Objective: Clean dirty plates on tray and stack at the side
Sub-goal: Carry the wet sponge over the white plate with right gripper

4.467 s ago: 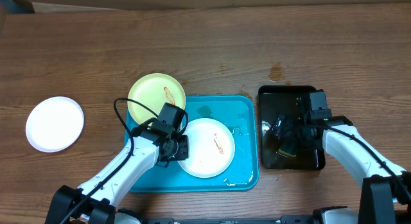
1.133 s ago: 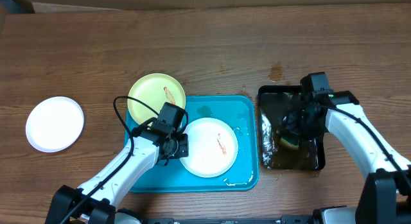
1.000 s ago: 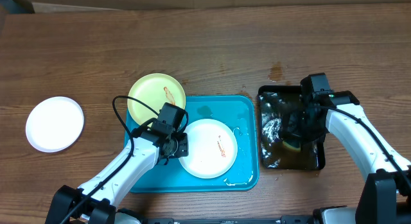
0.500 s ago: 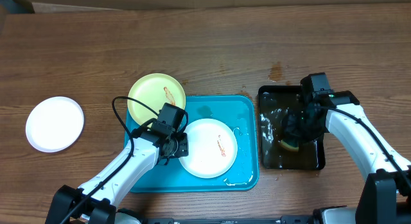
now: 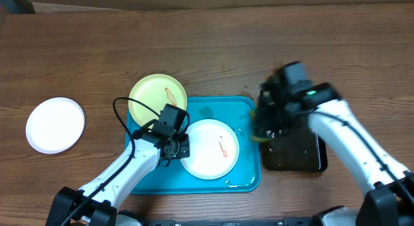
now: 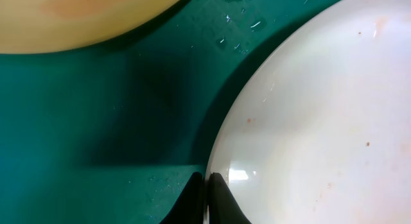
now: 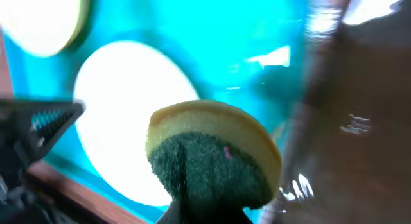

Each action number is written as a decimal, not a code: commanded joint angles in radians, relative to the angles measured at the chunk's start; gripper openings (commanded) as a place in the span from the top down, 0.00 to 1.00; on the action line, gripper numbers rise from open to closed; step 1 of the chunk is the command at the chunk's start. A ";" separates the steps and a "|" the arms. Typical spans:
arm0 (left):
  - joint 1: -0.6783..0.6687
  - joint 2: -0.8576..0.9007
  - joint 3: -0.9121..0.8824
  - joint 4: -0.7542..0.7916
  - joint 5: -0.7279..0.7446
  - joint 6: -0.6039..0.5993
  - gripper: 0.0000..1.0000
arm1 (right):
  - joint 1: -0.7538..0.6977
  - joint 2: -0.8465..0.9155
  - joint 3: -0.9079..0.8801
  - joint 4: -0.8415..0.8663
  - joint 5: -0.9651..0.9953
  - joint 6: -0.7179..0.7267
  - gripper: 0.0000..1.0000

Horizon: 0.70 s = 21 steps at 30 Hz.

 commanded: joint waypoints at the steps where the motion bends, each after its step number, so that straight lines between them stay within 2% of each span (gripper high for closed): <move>1: -0.008 0.003 -0.019 0.002 0.001 -0.013 0.96 | 0.157 -0.012 0.018 0.028 0.145 -0.024 0.96; 9: -0.008 0.003 -0.019 0.002 0.001 -0.013 0.96 | 0.360 0.060 -0.004 0.132 0.422 -0.024 0.96; 21: -0.008 0.003 -0.019 0.002 0.001 -0.013 0.95 | 0.409 0.235 -0.006 0.224 0.436 -0.085 0.96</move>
